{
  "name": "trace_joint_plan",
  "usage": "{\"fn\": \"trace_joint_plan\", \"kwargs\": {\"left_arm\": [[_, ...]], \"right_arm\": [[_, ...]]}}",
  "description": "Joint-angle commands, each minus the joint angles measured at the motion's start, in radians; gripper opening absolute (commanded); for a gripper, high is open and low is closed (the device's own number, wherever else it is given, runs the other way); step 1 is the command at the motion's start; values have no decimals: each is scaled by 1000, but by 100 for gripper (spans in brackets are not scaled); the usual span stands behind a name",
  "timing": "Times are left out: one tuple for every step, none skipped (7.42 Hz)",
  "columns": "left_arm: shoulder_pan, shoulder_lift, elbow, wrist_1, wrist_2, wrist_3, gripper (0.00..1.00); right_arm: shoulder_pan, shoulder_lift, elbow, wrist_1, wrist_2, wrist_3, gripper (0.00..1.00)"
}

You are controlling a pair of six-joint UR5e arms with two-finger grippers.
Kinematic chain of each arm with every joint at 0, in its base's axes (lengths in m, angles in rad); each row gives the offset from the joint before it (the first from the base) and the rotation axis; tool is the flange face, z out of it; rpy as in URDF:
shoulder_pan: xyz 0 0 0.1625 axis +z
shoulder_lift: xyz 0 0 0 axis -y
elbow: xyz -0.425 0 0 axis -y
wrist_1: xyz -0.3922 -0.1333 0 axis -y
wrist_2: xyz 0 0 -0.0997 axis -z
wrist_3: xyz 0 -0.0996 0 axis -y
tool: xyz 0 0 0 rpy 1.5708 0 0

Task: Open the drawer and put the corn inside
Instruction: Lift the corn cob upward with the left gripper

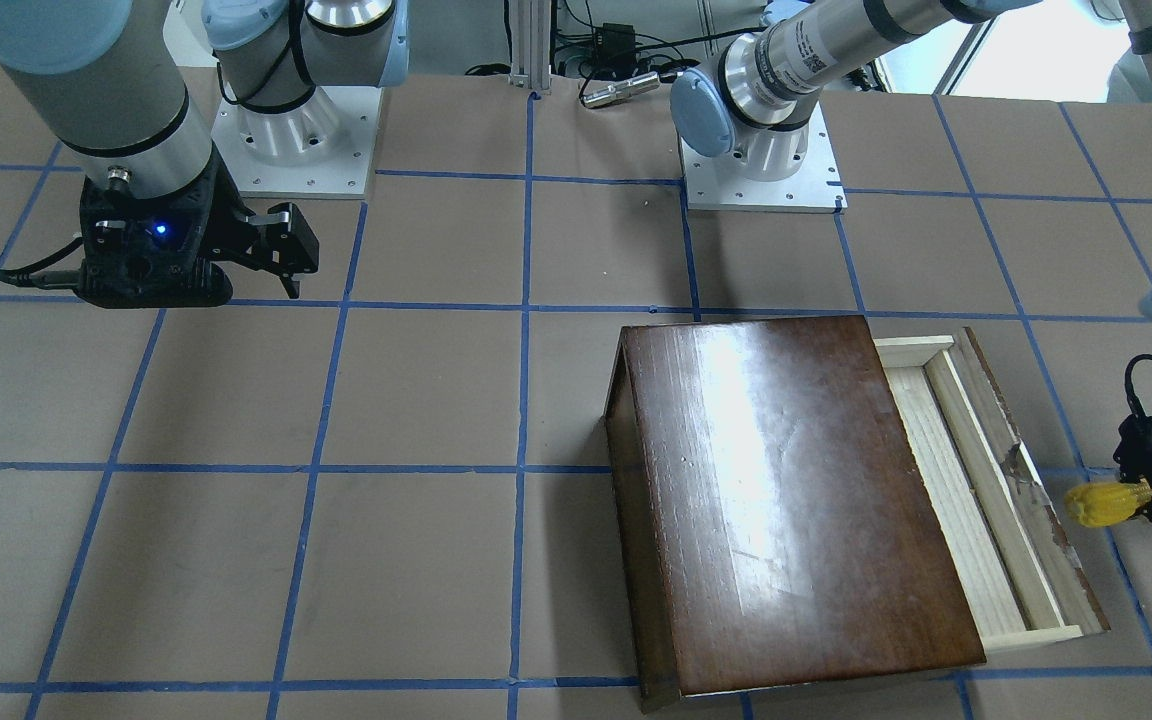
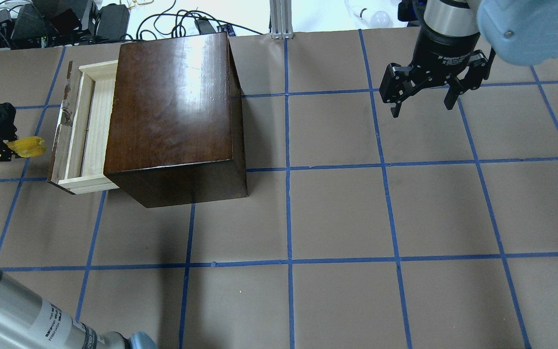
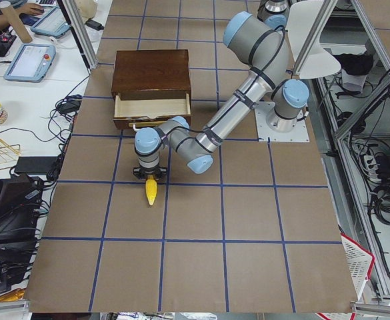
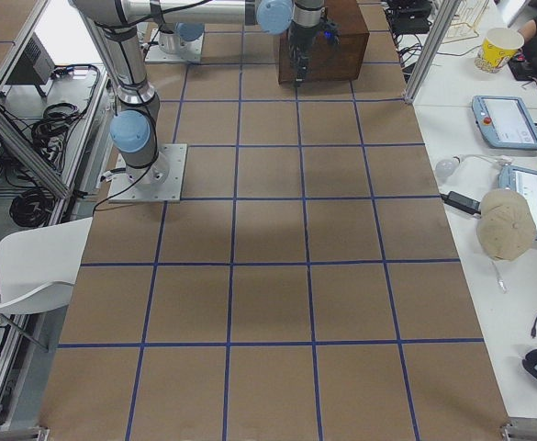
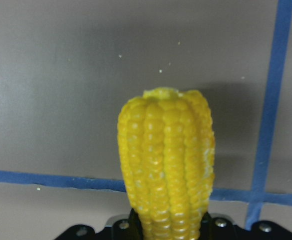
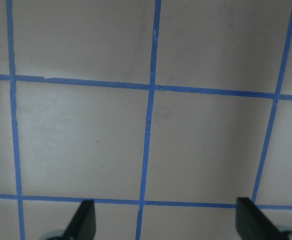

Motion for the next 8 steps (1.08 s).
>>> {"fn": "trace_joint_plan", "kwargs": {"left_arm": [[-5, 106, 7, -114, -11, -86, 0], [-11, 161, 8, -162, -59, -193, 0], [-17, 212, 7, -202, -61, -338, 0], [-29, 261, 5, -216, -58, -444, 0], [-55, 289, 8, -237, -47, -602, 0], [-87, 294, 21, -233, -44, -767, 0], [-127, 300, 27, -245, -44, -947, 0], [-167, 315, 28, -293, -36, -1114, 0]], "right_arm": [[0, 0, 0, 1, 0, 0, 100], [0, 0, 0, 1, 0, 0, 100], [0, 0, 0, 1, 0, 0, 100], [0, 0, 0, -1, 0, 0, 100], [0, 0, 0, 1, 0, 0, 100], [1, 0, 0, -1, 0, 0, 100], [0, 0, 0, 1, 0, 0, 100], [1, 0, 0, 1, 0, 0, 100]]}}
